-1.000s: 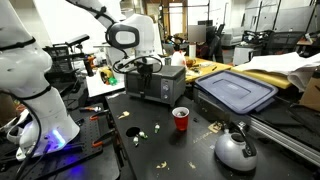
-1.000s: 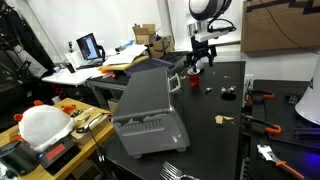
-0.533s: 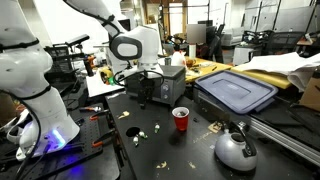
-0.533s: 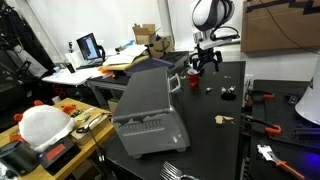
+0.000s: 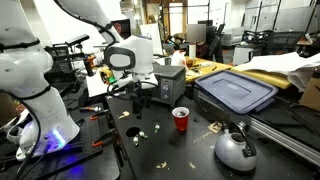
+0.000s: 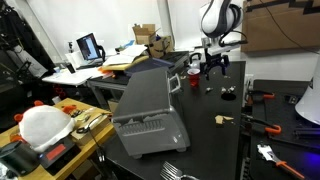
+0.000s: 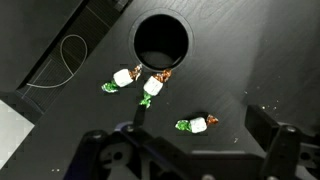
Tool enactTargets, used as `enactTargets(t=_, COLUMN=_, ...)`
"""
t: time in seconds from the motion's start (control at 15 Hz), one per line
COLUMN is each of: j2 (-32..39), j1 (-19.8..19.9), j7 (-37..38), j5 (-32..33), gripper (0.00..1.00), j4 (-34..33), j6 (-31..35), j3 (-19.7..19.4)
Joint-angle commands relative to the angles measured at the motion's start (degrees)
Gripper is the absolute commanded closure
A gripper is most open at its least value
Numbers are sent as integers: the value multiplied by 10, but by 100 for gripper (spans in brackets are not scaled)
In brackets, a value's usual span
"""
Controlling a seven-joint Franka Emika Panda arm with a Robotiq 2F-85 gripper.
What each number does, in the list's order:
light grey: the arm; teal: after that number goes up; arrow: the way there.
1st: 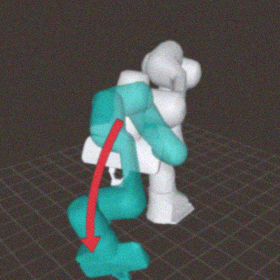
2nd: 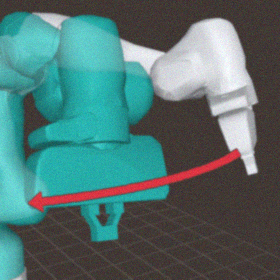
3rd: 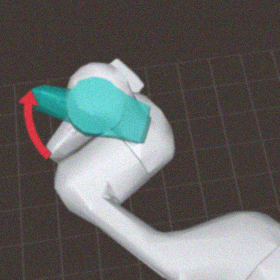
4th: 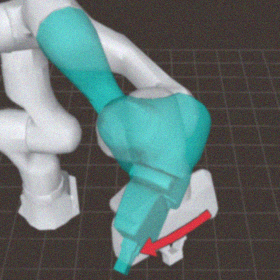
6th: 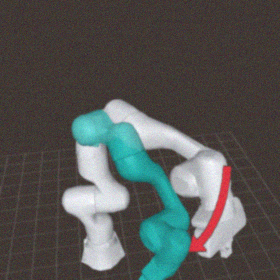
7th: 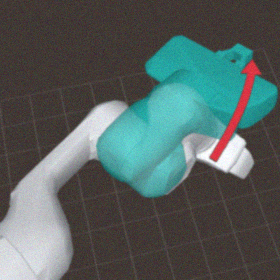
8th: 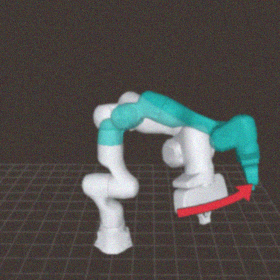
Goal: Put one piece of candy in the red cup.
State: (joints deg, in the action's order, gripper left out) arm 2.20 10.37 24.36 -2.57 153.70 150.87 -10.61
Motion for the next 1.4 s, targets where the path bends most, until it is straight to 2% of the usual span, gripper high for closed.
enactTargets(t=0.0, j2=-23, j1=-4, j7=-3, j5=10, gripper=0, j4=49, j6=43, j3=-2)
enactTargets(t=0.53, j2=-5, j1=-12, j7=-11, j5=-27, gripper=0, j4=41, j6=84, j3=11)
enactTargets(t=1.07, j2=59, j1=-6, j7=-53, j5=-114, gripper=0, j4=-9, j6=95, j3=11)
enactTargets(t=1.33, j2=62, j1=-12, j7=-43, j5=-101, gripper=0, j4=-10, j6=81, j3=3)
